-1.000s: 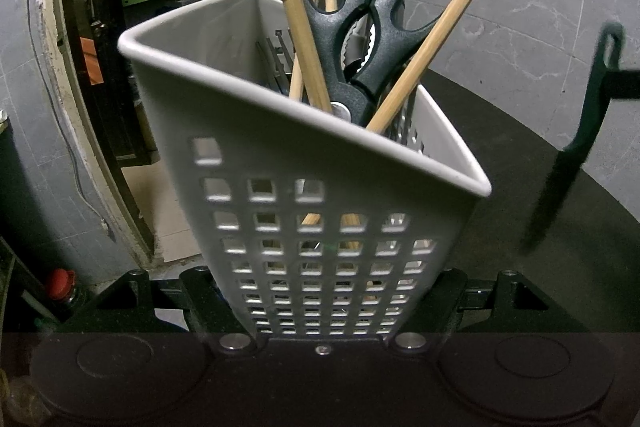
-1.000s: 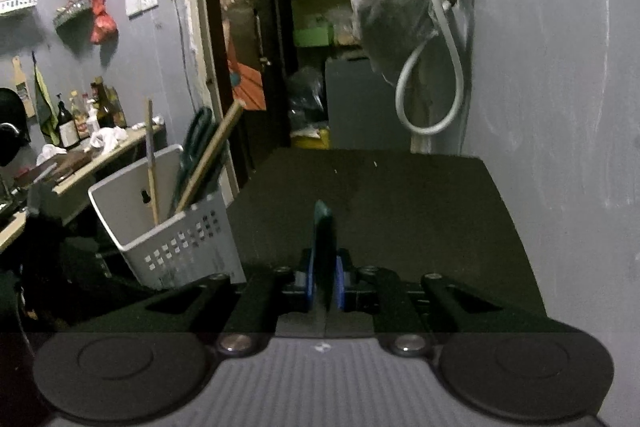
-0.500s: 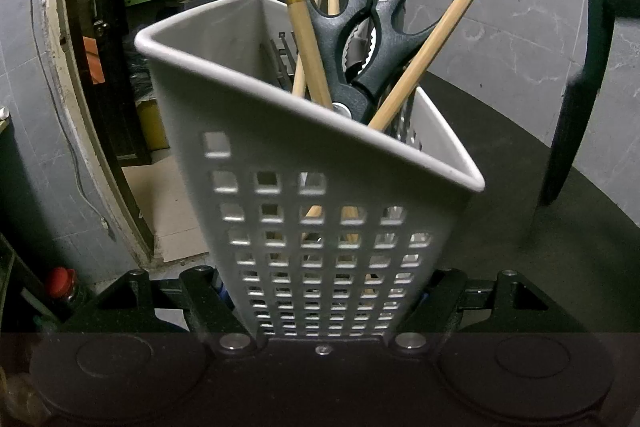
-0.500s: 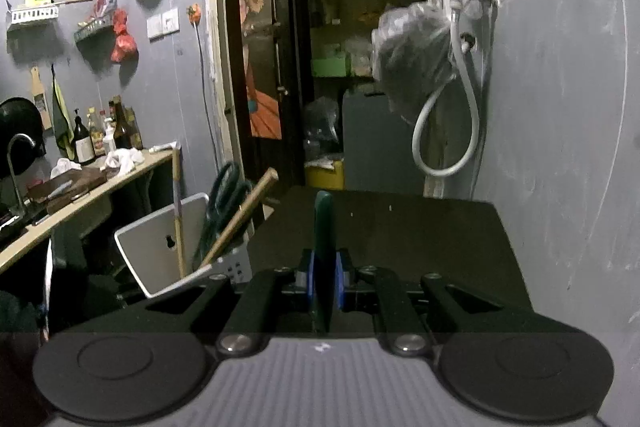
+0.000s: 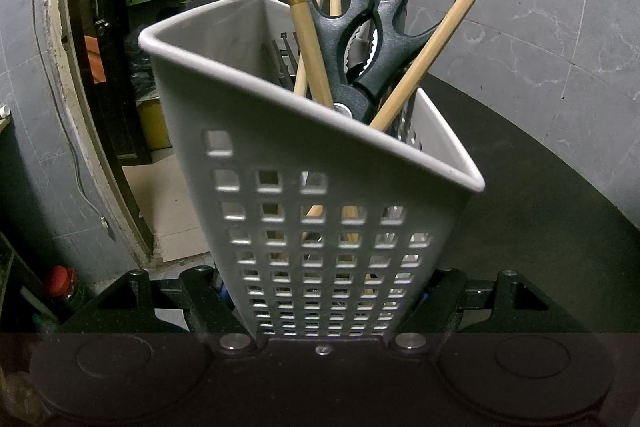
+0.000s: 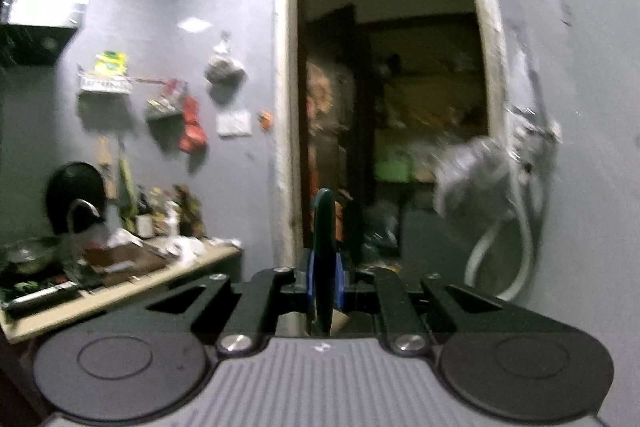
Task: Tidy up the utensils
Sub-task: 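Lower the knife blade-first into the caddy and open the right tool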
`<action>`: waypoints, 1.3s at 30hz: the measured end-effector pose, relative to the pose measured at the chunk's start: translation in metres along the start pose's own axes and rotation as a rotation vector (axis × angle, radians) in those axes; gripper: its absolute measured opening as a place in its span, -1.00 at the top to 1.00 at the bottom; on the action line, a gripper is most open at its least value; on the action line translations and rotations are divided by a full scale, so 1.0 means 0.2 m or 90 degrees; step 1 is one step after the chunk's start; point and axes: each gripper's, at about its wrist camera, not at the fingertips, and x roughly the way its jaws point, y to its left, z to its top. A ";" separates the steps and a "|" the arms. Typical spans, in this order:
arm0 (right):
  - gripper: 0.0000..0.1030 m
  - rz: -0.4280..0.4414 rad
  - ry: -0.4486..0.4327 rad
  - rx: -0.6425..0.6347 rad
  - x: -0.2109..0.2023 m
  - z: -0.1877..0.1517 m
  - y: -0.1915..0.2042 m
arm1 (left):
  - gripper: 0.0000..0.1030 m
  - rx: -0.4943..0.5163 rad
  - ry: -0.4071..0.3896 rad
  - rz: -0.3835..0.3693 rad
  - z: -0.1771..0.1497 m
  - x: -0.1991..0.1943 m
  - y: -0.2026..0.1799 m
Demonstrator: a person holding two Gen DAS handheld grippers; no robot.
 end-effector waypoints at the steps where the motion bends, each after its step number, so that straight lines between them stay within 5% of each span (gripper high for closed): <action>1: 0.77 0.017 -0.009 -0.002 0.01 0.03 0.01 | -0.49 0.000 0.000 0.000 0.00 0.00 0.00; 7: 0.77 0.086 -0.018 -0.015 0.18 0.06 0.09 | -0.49 -0.001 -0.003 0.001 -0.01 -0.02 0.01; 15: 0.77 0.127 0.075 0.003 0.43 -0.18 0.17 | -0.48 -0.003 -0.005 0.003 -0.01 -0.02 -0.01; 28: 0.75 0.111 0.203 -0.002 0.51 -0.53 0.23 | -0.48 -0.010 -0.005 0.008 -0.02 -0.01 -0.02; 39: 0.74 0.093 0.238 0.016 0.51 -0.63 0.23 | -0.48 -0.012 -0.007 0.014 -0.02 -0.02 -0.03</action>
